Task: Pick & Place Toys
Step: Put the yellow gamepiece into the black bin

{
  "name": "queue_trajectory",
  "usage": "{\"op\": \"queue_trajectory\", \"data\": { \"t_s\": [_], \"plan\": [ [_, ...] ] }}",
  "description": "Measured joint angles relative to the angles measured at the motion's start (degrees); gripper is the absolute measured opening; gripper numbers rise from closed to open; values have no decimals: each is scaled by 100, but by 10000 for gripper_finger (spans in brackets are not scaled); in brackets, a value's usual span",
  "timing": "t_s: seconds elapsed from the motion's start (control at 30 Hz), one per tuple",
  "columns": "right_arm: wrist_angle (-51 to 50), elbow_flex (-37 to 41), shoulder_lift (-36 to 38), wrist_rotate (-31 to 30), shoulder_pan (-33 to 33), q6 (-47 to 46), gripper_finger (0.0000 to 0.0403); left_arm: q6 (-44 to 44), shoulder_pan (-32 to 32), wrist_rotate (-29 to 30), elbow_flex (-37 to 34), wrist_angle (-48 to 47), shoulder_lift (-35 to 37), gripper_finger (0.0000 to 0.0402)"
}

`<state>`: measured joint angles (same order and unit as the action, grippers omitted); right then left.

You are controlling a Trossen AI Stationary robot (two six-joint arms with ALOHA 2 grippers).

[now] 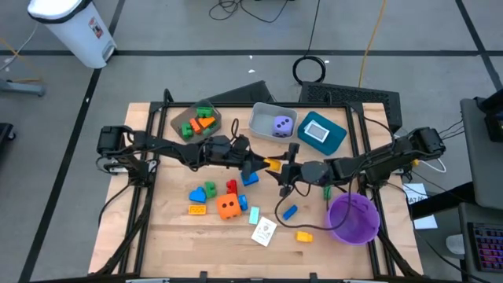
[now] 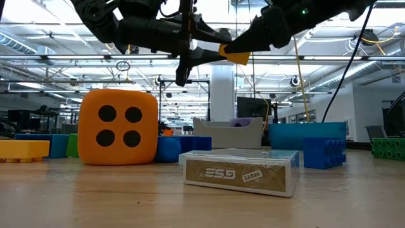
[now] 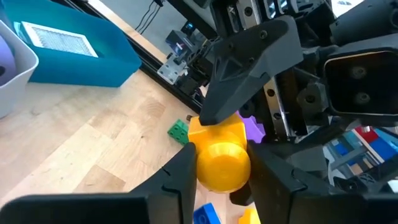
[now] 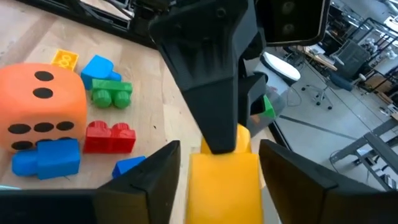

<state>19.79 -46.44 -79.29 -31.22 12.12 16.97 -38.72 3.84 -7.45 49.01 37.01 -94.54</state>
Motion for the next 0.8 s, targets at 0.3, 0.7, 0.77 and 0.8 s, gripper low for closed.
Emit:
{"op": "queue_trajectory", "data": {
  "t_s": [0.3,0.7,0.77,0.8],
  "plan": [
    [15,0,234,-13,39,308,257,226,77,-119,0,-38,23,127],
    [-1015,-4,1211,-25,405,-143,254,1167,631,327,1,-2070,1178,124],
    [-1191,-4,1252,-24,452,-405,255,1392,731,683,2,-2754,1541,121],
    [-1271,-4,1252,-25,471,-528,256,1488,781,862,2,-3074,1713,121]
  ]
}}
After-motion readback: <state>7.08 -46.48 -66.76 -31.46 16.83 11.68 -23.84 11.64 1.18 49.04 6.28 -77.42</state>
